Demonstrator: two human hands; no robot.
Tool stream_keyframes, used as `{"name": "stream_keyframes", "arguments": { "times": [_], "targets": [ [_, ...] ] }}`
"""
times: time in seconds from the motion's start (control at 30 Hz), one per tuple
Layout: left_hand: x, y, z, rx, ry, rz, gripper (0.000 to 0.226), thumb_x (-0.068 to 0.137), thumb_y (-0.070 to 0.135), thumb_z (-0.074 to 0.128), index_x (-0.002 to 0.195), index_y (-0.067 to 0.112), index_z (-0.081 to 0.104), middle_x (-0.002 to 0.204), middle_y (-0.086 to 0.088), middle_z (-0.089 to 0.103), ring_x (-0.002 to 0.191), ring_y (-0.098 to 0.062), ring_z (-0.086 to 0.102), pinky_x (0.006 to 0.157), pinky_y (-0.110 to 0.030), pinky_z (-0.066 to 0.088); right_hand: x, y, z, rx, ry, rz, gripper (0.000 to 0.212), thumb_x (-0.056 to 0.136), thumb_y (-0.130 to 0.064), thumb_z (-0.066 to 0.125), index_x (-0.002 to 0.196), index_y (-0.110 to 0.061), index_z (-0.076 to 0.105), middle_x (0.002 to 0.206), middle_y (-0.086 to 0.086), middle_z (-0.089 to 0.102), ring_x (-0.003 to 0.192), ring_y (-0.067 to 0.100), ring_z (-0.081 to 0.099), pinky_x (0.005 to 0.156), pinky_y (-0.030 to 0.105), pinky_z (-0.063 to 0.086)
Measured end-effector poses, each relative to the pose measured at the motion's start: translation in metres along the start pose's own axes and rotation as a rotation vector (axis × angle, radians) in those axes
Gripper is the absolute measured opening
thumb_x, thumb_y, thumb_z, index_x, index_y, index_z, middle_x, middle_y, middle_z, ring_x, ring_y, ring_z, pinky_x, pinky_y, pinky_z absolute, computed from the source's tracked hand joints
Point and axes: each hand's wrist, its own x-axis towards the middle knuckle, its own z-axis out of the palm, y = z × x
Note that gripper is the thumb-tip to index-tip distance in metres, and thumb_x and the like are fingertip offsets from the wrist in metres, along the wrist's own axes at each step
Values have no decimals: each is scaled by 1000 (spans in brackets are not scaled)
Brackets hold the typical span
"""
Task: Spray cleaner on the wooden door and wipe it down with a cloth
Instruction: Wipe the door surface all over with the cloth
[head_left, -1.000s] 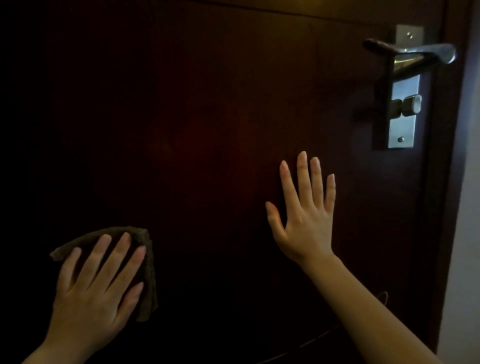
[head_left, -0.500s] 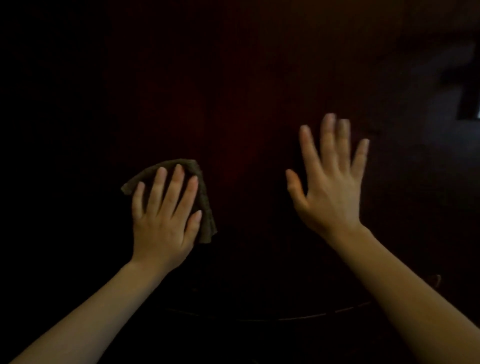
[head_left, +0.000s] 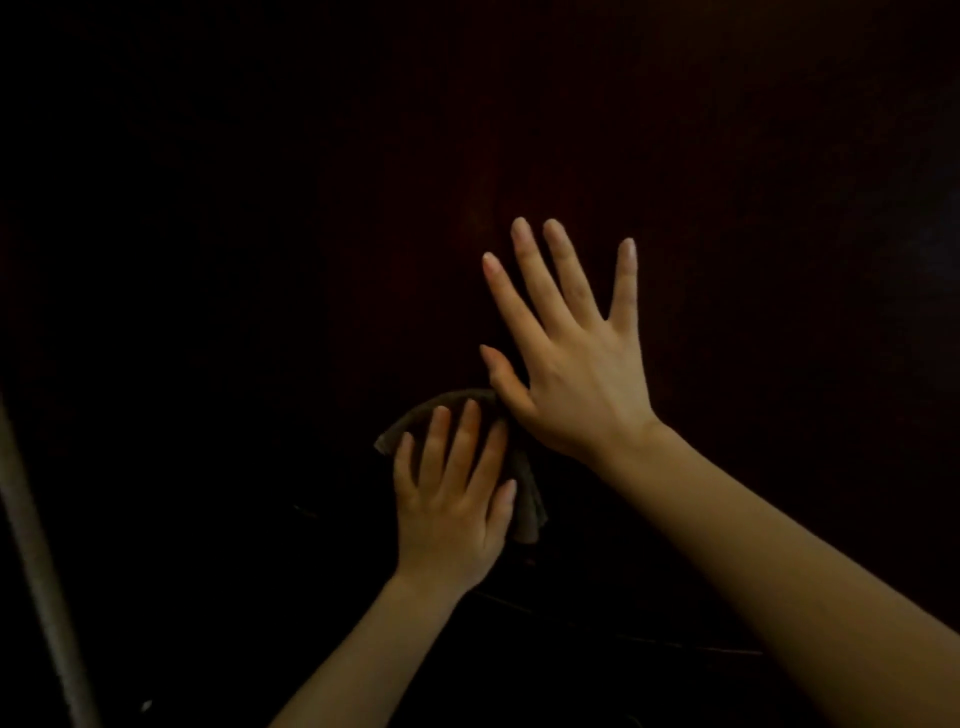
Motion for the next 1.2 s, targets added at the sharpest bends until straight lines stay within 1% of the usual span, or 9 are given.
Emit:
{"name": "stream_keyframes", "arguments": {
  "times": [0.17,0.3,0.47,0.6,0.7,0.87,1.0,1.07,1.2],
  "targets": [
    [1,-28,-3,-50,-7,49,47,98,44,16,135,21,35,141,-5,31,129,-29,31,103,-48,22,34,-24,5,-16,4,-73,62,93,-45,35,146,-13,28,154,15,22,142,30,14,112,54,-1],
    [-19,-55,5,-27,-45,-158,50,98,43,11,133,15,35,142,-10,28,134,-31,24,105,-50,18,41,-37,14,-50,-9,-48,64,93,-48,29,147,-14,25,155,14,17,144,30,9,111,57,-1],
    [-55,-60,17,-31,-99,-269,53,99,44,8,135,14,33,157,1,-11,144,-18,-9,111,-45,5,36,-39,20,-115,-6,-31,67,93,-50,27,148,-12,21,156,14,12,144,30,6,112,59,1],
    [-42,-76,8,5,-87,-317,53,99,43,7,137,13,30,148,-9,20,143,-16,-12,110,-44,4,36,-40,16,-105,-54,-49,68,93,-51,27,148,-12,20,156,15,10,144,31,4,111,57,-3],
    [-37,-81,3,-32,-96,-362,53,100,43,5,142,14,18,147,-10,20,143,-17,-12,110,-44,4,35,-39,17,-103,-45,-48,66,94,-49,28,147,-11,22,156,16,12,144,32,6,111,58,-1],
    [-36,-81,-12,-51,-150,-328,53,99,45,10,142,16,17,150,-7,23,137,-27,19,110,-44,12,18,-48,18,197,72,-402,50,93,-27,42,138,-6,36,144,19,35,136,31,30,112,47,23],
    [-38,-95,-25,-183,-157,-223,57,93,42,32,144,20,19,150,-2,24,138,-18,18,108,-34,17,-25,-104,10,571,-58,-520,37,99,-23,38,129,-8,51,129,10,57,119,20,51,105,29,38],
    [-40,-116,-33,-283,-191,-102,57,89,30,39,143,15,26,150,0,25,138,-15,20,107,-30,23,-30,-120,19,537,-142,-500,40,93,-22,41,127,-6,56,125,11,60,117,23,56,103,36,42],
    [-44,-175,-46,-411,-228,60,53,89,4,38,141,5,27,147,-7,31,140,-16,24,112,-31,25,-31,-126,45,242,-272,-471,55,90,-35,33,139,-11,39,141,18,44,129,29,44,112,46,25]
  ]
}}
